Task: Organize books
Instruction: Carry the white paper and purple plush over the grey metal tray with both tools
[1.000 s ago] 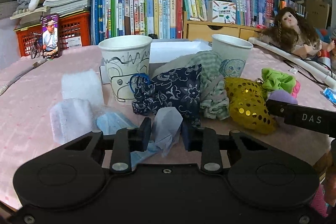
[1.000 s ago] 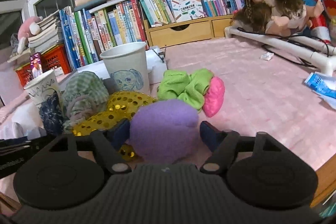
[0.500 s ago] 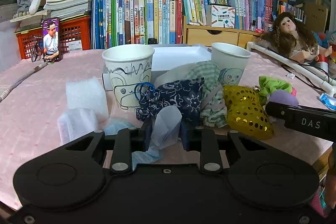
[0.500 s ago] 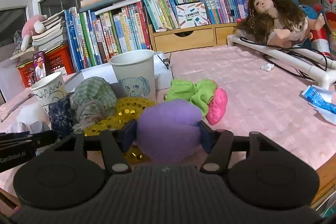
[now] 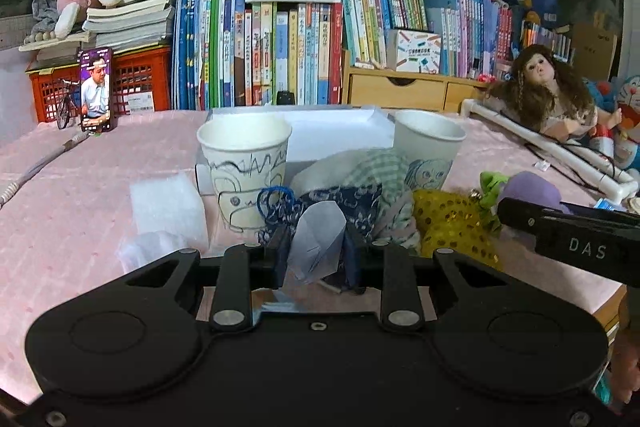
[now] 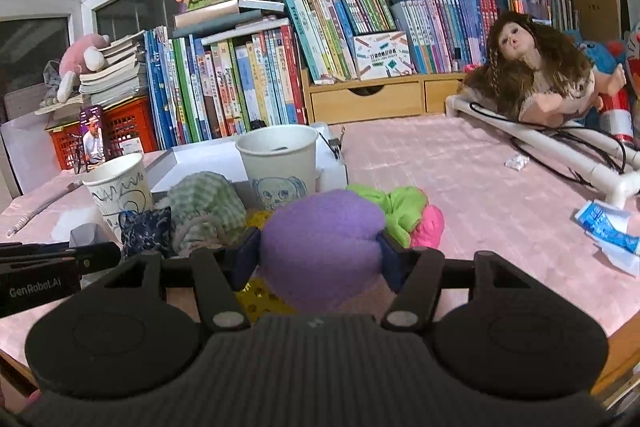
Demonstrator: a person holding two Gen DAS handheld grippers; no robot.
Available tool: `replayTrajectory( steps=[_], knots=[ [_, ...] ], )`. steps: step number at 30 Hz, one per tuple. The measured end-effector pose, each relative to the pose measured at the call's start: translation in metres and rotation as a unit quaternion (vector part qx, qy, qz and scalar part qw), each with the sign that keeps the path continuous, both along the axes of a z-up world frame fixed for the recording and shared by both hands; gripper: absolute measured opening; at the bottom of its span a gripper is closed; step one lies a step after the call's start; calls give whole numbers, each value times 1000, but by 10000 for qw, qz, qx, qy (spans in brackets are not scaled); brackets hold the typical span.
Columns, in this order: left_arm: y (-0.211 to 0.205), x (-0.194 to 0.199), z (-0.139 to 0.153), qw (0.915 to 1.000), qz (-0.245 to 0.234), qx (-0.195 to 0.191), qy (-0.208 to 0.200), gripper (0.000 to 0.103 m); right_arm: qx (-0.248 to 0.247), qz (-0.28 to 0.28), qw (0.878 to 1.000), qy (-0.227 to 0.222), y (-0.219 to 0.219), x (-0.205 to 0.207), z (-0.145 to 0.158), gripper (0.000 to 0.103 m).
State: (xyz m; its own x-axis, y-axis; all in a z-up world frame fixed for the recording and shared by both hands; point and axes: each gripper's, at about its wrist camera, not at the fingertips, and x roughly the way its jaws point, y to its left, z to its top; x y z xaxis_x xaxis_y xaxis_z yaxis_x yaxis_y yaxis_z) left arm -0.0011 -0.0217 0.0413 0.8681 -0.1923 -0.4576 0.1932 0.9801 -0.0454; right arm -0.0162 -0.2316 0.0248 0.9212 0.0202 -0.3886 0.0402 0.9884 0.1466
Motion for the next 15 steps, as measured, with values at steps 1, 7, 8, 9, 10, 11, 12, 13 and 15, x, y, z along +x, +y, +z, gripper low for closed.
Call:
replayTrajectory(
  steps=[1,7,8,9,10,11,12,13,15],
  knots=[
    [0,0,2,10000,-5,-13,-19,26,4,8,10000,-20,0,0,1,64],
    [4,-3,17,9998,-96,-145,-80,26,71,42,9999,-121,-2,-1,9,64],
    [5,-3,19,9998,-109,-152,-96,26,75,51,9999,-133,-2,0,11,64],
    [4,-3,21,9998,-117,-151,-109,26,78,58,9998,-143,-2,0,12,64],
    [5,-2,24,9997,-131,-148,-130,26,86,70,9998,-156,-3,1,13,64],
    [5,-2,26,9997,-143,-153,-142,26,99,85,9998,-167,-3,2,15,64],
    [5,-1,29,9996,-162,-164,-145,26,120,107,9997,-177,-4,3,17,64],
    [6,1,32,9995,-193,-192,-137,26,151,139,9996,-182,-4,4,19,64],
    [7,5,40,9994,-233,-227,-156,26,218,209,9994,-196,-5,7,23,64]
  ],
)
